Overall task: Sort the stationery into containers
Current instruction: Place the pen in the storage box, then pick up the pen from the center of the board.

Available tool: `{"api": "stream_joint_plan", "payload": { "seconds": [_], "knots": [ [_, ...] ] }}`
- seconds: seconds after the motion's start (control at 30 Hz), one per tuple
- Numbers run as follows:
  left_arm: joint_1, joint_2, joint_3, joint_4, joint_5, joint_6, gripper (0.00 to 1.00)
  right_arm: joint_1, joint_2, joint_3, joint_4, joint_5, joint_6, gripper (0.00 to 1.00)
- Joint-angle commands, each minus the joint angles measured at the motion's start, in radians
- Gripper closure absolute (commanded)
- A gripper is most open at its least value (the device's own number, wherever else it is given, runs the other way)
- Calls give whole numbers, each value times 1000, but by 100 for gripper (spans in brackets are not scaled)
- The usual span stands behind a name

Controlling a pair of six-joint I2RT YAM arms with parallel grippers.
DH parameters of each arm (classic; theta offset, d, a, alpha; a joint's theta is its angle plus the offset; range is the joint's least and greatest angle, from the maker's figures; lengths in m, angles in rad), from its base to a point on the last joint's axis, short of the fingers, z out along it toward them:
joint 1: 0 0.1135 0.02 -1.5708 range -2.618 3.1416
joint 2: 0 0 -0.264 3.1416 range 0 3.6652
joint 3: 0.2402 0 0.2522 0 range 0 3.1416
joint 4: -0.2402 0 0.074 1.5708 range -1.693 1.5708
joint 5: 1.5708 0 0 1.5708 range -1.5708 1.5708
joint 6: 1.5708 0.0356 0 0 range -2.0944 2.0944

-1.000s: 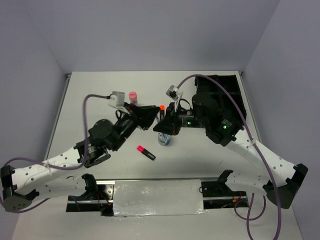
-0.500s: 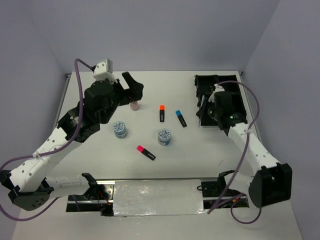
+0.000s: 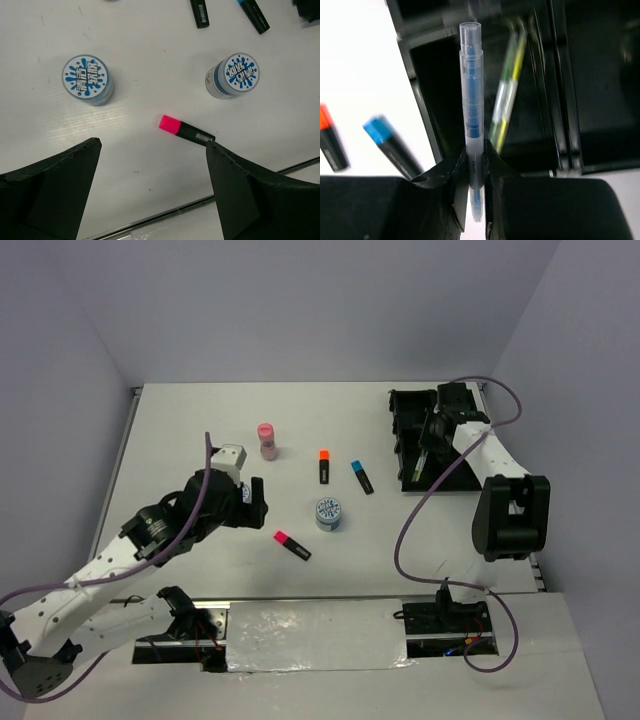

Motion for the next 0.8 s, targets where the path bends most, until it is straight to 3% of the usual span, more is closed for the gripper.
{"api": "stream_joint_plan", "payload": {
  "seconds": [0.0, 0.03, 0.07, 0.17, 0.33, 0.5, 0.53, 0.77],
  "knots": [
    [-2, -69, -19, -22, -5, 73, 1, 2, 56, 105, -36, 35, -19, 87],
    [-3, -101, -28, -22, -8, 75, 1, 2, 79, 131, -50, 52, -20, 83],
    [-2, -120, -39, -5, -8, 73, 1, 2, 82, 136, -54, 52, -20, 70],
    [-2, -169, -59, 30, 38, 87, 1, 2, 78, 139, -59, 57, -19, 57],
    [-2, -177, -64, 27, 15, 82, 1, 2, 78, 148, -77, 58, -29, 50],
    [-2, -173, -62, 21, -1, 75, 1, 14, -28, 106, -53, -19, -37, 45],
    [-2, -175, -64, 20, -11, 72, 1, 63, -49, 99, -38, -43, -49, 40],
    [0, -166, -64, 14, -30, 66, 1, 334, -50, 109, -54, -17, -137, 33]
  ]
}}
